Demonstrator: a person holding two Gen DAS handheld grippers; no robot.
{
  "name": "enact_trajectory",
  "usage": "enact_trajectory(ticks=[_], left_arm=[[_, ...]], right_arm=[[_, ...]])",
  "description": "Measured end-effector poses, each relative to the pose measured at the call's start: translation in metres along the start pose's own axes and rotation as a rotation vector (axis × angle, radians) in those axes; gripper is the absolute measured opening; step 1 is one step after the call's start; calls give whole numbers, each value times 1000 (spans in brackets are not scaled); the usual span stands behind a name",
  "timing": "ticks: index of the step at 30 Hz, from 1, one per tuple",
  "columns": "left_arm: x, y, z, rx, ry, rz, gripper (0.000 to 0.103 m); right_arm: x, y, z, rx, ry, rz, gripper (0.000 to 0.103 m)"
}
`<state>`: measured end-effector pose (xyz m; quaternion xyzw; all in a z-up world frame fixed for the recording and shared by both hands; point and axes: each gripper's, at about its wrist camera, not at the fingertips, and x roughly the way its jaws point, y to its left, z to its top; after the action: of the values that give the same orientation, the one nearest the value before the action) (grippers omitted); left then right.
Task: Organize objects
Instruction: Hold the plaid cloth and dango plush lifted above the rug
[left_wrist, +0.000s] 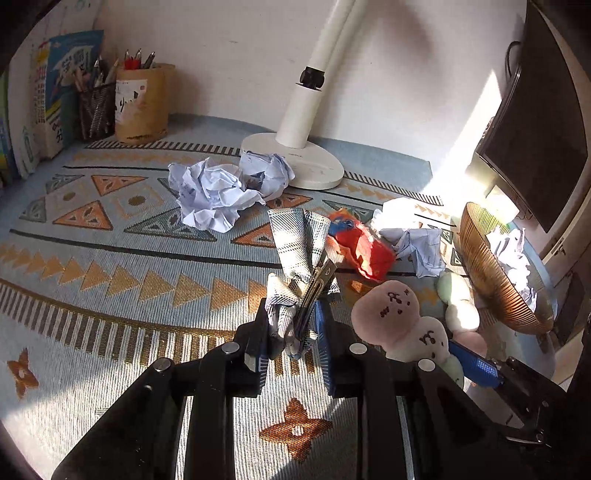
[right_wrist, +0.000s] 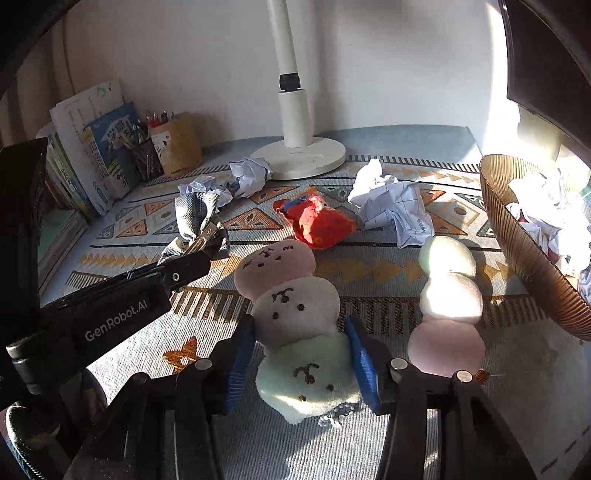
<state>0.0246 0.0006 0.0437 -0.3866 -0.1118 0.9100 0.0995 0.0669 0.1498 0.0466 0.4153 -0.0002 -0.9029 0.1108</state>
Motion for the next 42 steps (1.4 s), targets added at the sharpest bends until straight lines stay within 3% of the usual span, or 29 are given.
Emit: enact_trajectory(ticks=[5, 9, 42], left_arm=[[-2, -7, -4, 31, -23, 35, 20], [-5, -14, -6, 71, -40, 46, 20], [-8, -8, -6, 50, -56, 45, 21]], right_arm=[[2, -12, 2, 58, 15, 52, 50], [0, -7, 2, 42, 6, 43, 50], [-1, -2, 0, 22, -2, 30, 51]])
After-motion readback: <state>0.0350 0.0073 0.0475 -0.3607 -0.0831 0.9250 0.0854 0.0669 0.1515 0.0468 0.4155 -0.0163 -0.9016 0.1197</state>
